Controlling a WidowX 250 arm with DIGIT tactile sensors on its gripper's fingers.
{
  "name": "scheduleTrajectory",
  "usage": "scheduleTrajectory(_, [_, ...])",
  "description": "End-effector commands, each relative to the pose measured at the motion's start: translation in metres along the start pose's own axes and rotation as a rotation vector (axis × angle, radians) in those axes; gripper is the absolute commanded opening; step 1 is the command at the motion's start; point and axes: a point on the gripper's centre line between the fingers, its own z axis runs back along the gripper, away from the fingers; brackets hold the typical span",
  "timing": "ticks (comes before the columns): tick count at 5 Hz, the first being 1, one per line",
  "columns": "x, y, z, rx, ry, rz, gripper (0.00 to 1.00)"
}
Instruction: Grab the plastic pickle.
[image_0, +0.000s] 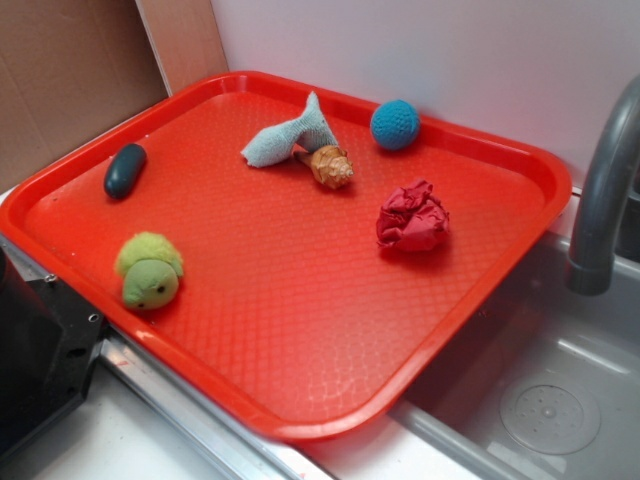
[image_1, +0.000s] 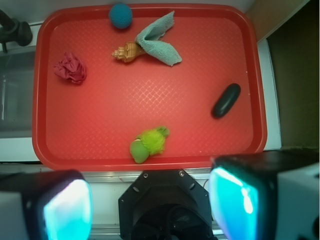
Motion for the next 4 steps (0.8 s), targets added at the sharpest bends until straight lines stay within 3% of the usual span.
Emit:
scheduleTrajectory(1, [0.0, 0.0, 0.0, 0.0, 0.0, 0.0, 1.0])
scheduleTrajectory(2, [0.001, 0.052, -0.049, -0.016, 0.042, 0.172, 1.0])
scheduleTrajectory(3, [0.009, 0.101, -0.095, 0.053, 0.005, 0.33, 1.0])
scheduleTrajectory(4, [0.013, 0.129, -0.137, 0.138, -0.01, 0.475, 1.0])
